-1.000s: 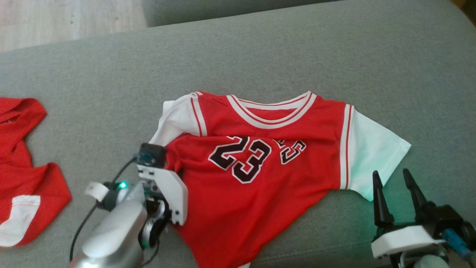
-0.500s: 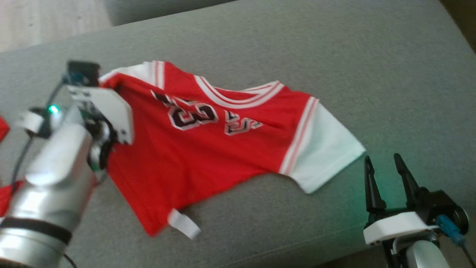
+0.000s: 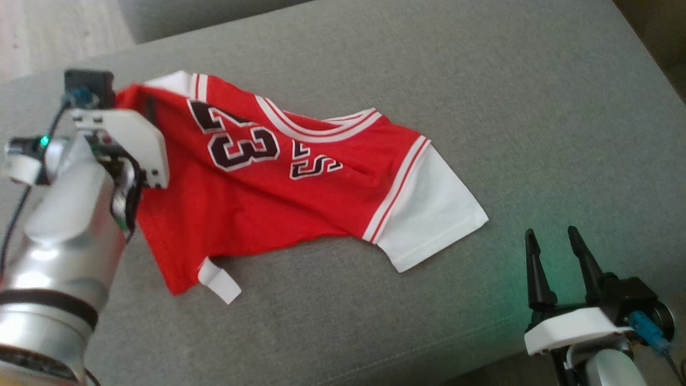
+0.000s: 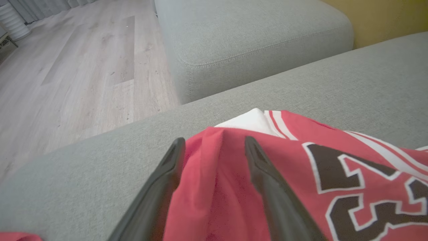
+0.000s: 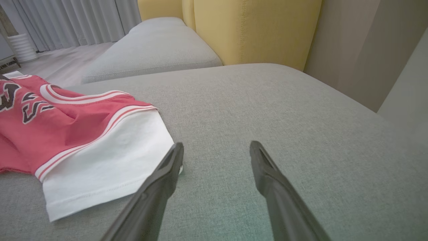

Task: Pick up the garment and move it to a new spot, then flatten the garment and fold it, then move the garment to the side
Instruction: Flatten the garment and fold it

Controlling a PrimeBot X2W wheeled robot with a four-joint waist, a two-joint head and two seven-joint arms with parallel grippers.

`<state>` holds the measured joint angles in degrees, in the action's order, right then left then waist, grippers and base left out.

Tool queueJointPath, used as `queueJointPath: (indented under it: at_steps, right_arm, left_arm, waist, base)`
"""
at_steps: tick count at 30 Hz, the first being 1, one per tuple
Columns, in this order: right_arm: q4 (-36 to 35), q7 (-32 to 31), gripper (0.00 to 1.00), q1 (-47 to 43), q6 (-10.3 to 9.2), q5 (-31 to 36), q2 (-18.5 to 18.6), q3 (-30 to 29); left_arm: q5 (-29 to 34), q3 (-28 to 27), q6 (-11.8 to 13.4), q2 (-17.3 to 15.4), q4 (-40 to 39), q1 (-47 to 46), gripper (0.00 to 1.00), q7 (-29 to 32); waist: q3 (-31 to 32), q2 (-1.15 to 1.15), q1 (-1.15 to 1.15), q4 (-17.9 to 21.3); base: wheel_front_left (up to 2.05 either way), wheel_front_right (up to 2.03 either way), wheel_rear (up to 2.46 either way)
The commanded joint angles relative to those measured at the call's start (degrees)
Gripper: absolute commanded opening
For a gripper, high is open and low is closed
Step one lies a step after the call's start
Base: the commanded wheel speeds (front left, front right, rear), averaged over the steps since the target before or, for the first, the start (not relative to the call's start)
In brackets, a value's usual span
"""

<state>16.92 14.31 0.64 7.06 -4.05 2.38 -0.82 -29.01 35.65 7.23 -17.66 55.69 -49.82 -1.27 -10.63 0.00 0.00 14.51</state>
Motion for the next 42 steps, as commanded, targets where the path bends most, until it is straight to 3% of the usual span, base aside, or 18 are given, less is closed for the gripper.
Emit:
queueJointPath:
  at_steps: [1, 9, 16, 22, 28, 34, 42]
  right_arm:
    - [-1.52, 0.69, 1.0, 0.93, 0.43, -0.07, 0.5, 0.94]
    - [-3.86, 0.69, 1.0, -1.74, 0.43, 2.08, 0.5, -2.79]
    - [-6.61, 0.69, 1.0, -3.54, 0.43, 3.66, 0.5, -5.34]
    - [-7.37, 0.69, 1.0, -4.64, 0.43, 4.96, 0.5, -5.24]
    - [-5.7, 0.69, 1.0, -5.89, 0.43, 4.0, 0.5, -3.51]
    - [-2.13, 0.69, 1.0, -6.39, 0.43, 2.04, 0.5, -0.46]
    - [-2.03, 0.69, 1.0, -6.14, 0.43, 0.14, 0.5, -0.3]
  left_arm:
    - [-0.2, -2.28, 0.27, -1.77, -0.78, -1.13, 1.0, -1.72]
    - [-3.21, -5.46, 4.17, 1.76, -6.32, 8.2, 1.0, -12.04]
    - [-3.1, -7.6, 9.09, 5.23, -22.95, 25.32, 1.0, -13.67]
    - [3.64, -10.53, 11.38, 6.02, -39.32, 39.82, 1.0, -13.71]
    - [10.98, -14.9, 9.92, 7.12, -47.51, 50.07, 1.0, -13.72]
    - [16.36, -19.07, 5.83, 9.14, -49.33, 55.55, 1.0, -13.72]
    - [18.83, -23.47, -0.28, 11.86, -47.97, 56.41, 1.0, -13.72]
  waist:
    - [1.23, 0.0, 0.0, -1.09]
    - [6.31, 0.0, 0.0, -6.31]
    - [9.15, 0.0, 0.0, -11.88]
    - [10.74, 0.0, 0.0, -15.48]
    - [11.71, 0.0, 0.0, -17.82]
    - [12.22, 0.0, 0.0, -18.46]
    - [11.92, 0.0, 0.0, -18.22]
  base:
    - [0.0, 0.0, 0.0]
    - [0.0, 0.0, 0.0]
    - [0.0, 0.0, 0.0]
    - [0.0, 0.0, 0.0]
    - [0.0, 0.0, 0.0]
    - [0.0, 0.0, 0.0]
    - [0.0, 0.0, 0.0]
